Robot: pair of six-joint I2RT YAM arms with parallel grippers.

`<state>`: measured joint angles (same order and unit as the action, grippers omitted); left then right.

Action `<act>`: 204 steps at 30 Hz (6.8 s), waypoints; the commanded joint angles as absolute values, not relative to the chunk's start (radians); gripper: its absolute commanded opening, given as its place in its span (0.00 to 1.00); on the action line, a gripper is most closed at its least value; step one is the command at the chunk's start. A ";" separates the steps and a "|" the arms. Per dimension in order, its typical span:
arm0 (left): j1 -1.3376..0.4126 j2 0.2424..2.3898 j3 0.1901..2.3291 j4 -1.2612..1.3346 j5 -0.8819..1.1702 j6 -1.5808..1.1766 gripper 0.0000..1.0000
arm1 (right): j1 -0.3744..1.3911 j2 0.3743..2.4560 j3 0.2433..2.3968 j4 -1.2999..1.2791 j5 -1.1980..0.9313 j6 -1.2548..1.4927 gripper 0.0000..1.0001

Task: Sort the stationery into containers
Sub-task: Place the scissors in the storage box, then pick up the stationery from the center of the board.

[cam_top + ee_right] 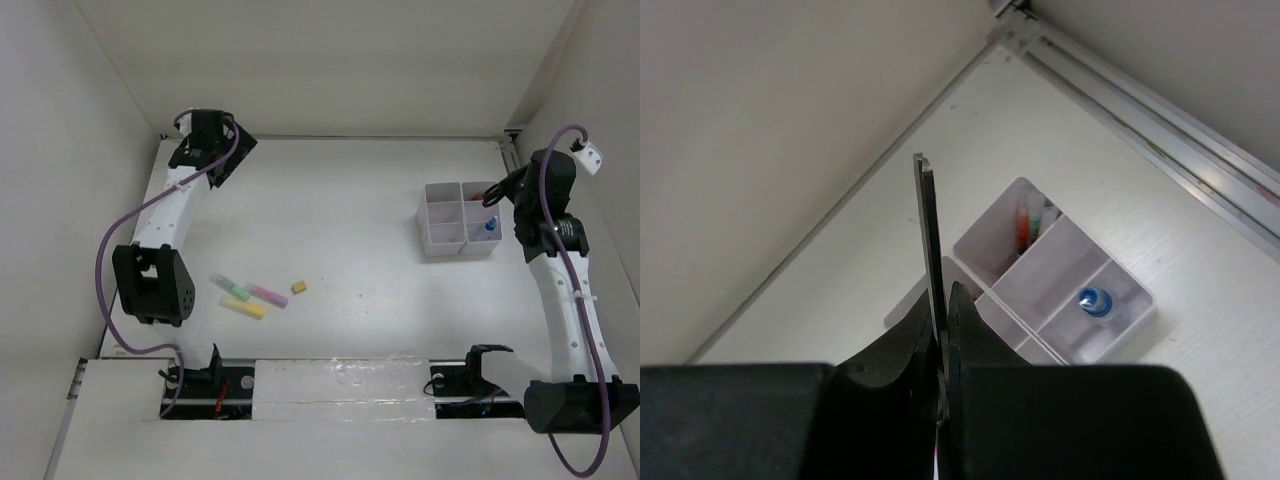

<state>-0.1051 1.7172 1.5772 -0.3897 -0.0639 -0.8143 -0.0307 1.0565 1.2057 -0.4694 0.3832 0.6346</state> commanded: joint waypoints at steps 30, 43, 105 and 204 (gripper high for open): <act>-0.416 1.285 1.470 -0.623 -0.261 -0.520 1.00 | -0.038 1.348 1.367 -0.739 0.735 0.900 0.00; -0.416 1.256 1.466 -0.657 -0.284 -0.509 1.00 | -0.048 1.350 1.357 -0.706 0.701 0.891 0.00; -0.416 1.186 1.361 -0.638 -0.284 -0.482 1.00 | -0.126 1.453 1.258 -0.436 0.601 0.871 0.00; -0.426 1.308 1.220 -0.890 -0.166 -0.788 1.00 | 0.598 1.410 1.333 -0.369 -0.291 0.149 0.96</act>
